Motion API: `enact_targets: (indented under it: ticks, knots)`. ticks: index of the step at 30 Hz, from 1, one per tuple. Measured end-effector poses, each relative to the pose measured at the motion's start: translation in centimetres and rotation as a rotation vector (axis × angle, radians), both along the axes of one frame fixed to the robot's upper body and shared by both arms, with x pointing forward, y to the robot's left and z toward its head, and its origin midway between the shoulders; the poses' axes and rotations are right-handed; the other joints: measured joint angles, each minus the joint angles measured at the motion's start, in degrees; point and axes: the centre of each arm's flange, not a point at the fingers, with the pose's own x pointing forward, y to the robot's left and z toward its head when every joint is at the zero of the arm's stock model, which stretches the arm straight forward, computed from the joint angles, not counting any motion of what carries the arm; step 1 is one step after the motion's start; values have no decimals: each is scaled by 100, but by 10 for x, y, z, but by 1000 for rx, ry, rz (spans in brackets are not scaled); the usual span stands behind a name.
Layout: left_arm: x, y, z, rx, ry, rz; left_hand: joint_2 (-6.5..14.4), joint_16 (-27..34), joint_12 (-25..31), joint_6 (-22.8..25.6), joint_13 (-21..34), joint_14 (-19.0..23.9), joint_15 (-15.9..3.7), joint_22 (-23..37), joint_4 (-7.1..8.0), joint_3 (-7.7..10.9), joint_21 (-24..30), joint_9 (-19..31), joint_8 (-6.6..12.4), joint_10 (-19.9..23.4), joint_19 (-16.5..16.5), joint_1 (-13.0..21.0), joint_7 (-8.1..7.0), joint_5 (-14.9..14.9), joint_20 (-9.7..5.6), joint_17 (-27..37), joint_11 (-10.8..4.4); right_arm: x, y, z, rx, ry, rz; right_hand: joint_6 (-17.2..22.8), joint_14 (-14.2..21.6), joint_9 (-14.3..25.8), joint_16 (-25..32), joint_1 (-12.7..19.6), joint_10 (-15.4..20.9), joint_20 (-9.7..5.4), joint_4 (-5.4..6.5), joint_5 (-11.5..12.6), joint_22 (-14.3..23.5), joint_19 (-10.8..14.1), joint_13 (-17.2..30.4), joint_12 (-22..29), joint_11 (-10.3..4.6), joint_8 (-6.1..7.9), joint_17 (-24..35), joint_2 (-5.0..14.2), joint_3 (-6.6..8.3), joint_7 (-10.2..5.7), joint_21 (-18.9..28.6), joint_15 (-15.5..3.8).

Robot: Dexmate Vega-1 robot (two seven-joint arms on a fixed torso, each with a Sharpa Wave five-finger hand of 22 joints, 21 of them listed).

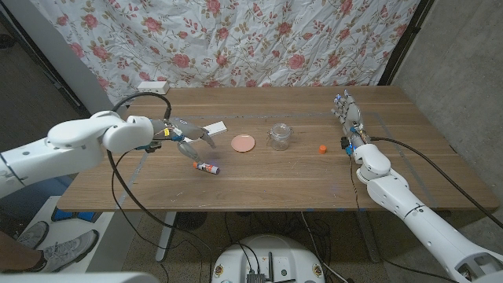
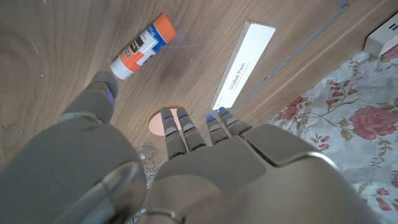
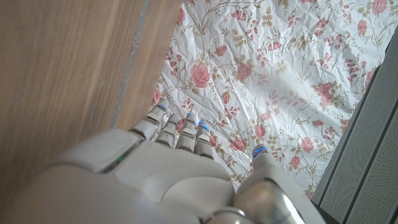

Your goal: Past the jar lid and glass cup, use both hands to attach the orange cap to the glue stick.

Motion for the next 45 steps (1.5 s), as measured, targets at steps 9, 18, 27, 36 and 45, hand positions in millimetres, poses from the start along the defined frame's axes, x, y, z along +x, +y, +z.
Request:
enact_targets:
  ticks: [9,18,27,36,45]
  knots:
    - [1,0,-14,34,-19,17,31,0,0,-197,-4,-52,-9,0,12,-80,0,-4,-53,0,-179,95,32,0,-11,0,0,-2,1,-3,4,3,-7,23,0,0,0,0,0,0,-25,0,0,0,0,0,0,0,-26,0,25,-23,-33,0]
    - [3,2,-28,30,-40,37,76,27,0,-342,-16,-59,-2,-1,23,-118,25,-16,-100,44,-248,212,96,0,38,0,0,-4,2,-2,9,3,-13,23,-31,1,0,0,0,0,-24,0,-1,0,0,0,0,0,-53,0,24,-23,-56,31]
    - [4,1,-44,8,-56,44,143,68,51,-219,-16,157,-29,-1,18,-160,70,-16,-48,456,-172,430,86,0,87,0,-1,-7,3,-3,15,2,-19,22,-33,1,22,0,0,2,-24,0,-1,1,1,0,0,0,-53,0,24,-22,-76,33]
    - [5,0,-58,-22,-100,51,173,93,51,-146,-15,386,-29,-1,25,-199,70,-15,-9,754,-31,611,152,0,69,0,-10,-9,5,-6,19,3,-23,33,-71,1,45,1,22,21,-24,0,-1,21,1,0,-21,0,-80,0,24,-75,-76,72]
    - [8,1,-69,-36,-119,64,209,94,51,25,-14,539,-36,-2,23,-245,70,-15,40,918,0,706,122,0,99,0,-7,-11,5,-6,23,-3,-26,32,-71,1,45,1,22,44,-24,0,-1,43,1,0,-21,0,-79,0,24,-75,-111,72]
